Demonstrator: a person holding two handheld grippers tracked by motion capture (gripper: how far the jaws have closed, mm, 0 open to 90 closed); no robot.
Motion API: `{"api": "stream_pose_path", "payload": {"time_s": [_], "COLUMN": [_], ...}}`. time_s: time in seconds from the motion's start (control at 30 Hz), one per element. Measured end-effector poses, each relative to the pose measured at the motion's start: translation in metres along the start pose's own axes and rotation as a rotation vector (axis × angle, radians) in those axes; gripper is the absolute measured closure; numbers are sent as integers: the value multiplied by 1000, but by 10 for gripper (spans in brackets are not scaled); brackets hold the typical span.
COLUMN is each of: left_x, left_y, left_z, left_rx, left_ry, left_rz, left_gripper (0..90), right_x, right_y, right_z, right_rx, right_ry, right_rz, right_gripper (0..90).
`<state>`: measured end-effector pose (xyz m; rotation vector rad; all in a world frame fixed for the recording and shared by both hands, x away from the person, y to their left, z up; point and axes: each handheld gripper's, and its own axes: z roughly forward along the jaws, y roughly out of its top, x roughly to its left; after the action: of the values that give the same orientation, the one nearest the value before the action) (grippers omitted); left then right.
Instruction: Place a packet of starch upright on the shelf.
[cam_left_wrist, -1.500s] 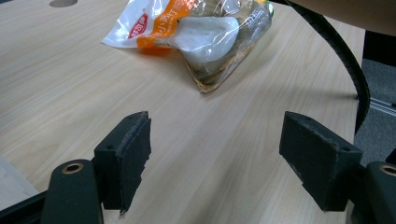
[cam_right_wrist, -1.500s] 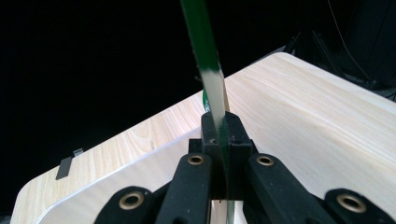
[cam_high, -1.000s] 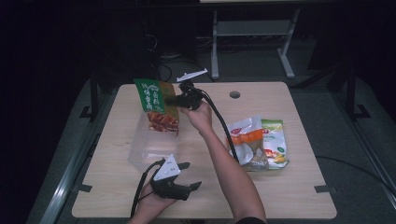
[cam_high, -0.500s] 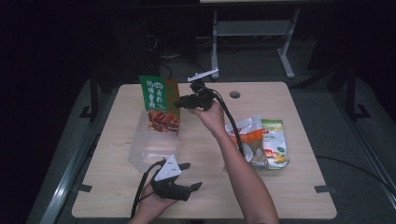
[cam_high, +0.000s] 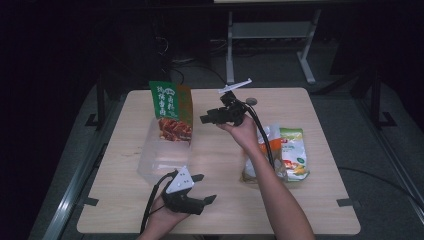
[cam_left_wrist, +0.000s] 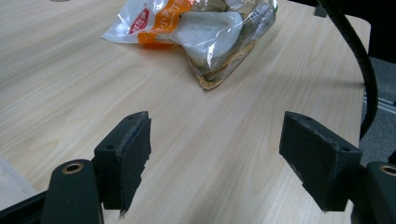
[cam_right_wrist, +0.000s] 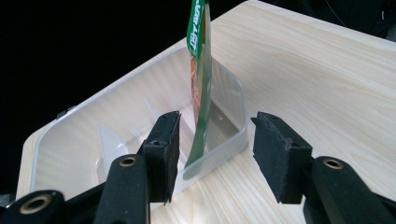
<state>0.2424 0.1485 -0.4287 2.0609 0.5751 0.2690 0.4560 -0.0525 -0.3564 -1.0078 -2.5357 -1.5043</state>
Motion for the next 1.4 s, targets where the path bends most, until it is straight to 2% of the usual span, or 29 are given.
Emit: {"api": "stream_pose_path", "payload": {"time_s": [0.4, 0.67, 0.8, 0.87, 1.03, 1.1, 1.23, 1.4], "left_x": [1, -2, -3, -3, -3, -3, -3, -2], "left_y": [-1, -3, -3, -3, -3, -3, -3, -2], "left_z": [2, 1, 1, 1, 1, 1, 1, 0], "left_rx": [8, 4, 11, 14, 3, 6, 6, 10], "left_ry": [-9, -6, -3, -3, -3, -4, -6, -5], "left_rz": [-17, -18, -8, -2, -3, -3, -9, -9], "left_gripper": [247, 247, 247, 247, 247, 247, 247, 247], "right_x": [-7, -7, -8, -7, -11, -13, -17, -21], "right_y": [-13, -26, -31, -35, -47, -53, -65, -79], "right_z": [-33, -56, -69, -76, -92, -98, -109, -123], "right_rx": [34, 56, 83, 74, 106, 93, 103, 120], "right_ry": [-24, -58, -74, -88, -111, -119, -136, -173], "right_rz": [10, 4, 7, 6, 39, 42, 68, 75], "right_gripper": [453, 432, 415, 409, 386, 391, 393, 396]}}
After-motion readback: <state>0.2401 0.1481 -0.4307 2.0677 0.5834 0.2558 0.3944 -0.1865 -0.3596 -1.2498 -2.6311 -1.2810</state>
